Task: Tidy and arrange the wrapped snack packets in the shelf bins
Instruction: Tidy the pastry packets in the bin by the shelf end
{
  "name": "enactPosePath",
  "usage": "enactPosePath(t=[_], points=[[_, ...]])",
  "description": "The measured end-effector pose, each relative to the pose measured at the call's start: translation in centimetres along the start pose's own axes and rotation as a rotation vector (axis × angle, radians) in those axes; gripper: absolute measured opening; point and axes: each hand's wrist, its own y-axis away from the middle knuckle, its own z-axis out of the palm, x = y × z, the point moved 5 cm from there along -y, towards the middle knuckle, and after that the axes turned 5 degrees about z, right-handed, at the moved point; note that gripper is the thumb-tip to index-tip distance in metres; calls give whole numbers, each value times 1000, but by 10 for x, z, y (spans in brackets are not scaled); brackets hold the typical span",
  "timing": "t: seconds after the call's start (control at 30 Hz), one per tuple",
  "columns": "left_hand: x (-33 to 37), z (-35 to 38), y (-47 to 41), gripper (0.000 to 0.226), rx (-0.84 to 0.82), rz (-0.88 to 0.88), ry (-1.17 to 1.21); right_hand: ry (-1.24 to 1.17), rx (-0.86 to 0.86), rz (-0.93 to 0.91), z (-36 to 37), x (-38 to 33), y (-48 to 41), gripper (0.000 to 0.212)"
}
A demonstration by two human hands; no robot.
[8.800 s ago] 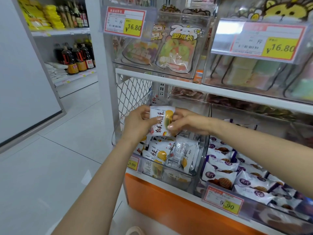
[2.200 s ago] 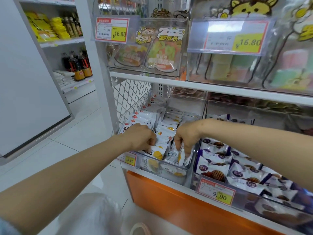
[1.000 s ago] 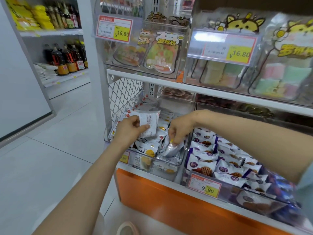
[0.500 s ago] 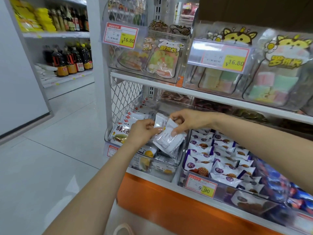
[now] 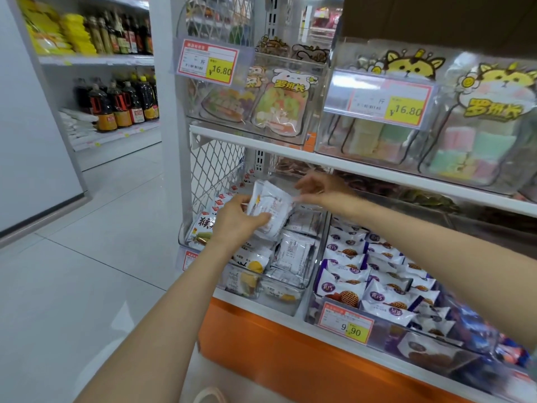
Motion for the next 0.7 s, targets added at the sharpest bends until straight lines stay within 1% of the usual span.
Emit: enactPosePath(t=[0.07,0.1,0.17,0.23,0.43,0.5,0.57,0.63,0.7], points=[[-2,-13,-1,51,104,-5,-11,138,60,56,-11,13,-12,26],[-3,-18,-2,51,137,-4,-33,215,40,86,-13,20,-16,26],[-4,-25,-2,48,168,4,-80,372,-74,143,-6,33,-21,31],[-5,-30,-2,46,182,15,-117,521,-173,174,6,38,-24,43],[-16,-39,-6,43,176,-10,-136,914,-419,307,31,43,-50,91],[-19,-41,-6,43,171,-16,-126,971,-453,349,37,49,-57,101],[-20,-43,-7,43,167,-25,-121,988,-461,349,40,52,-62,104],[-20,-44,-8,43,166,-26,-123,979,-460,350,41,52,-62,102],[-19,-44,-8,44,165,-26,-115,994,-465,339,45,52,-59,96]])
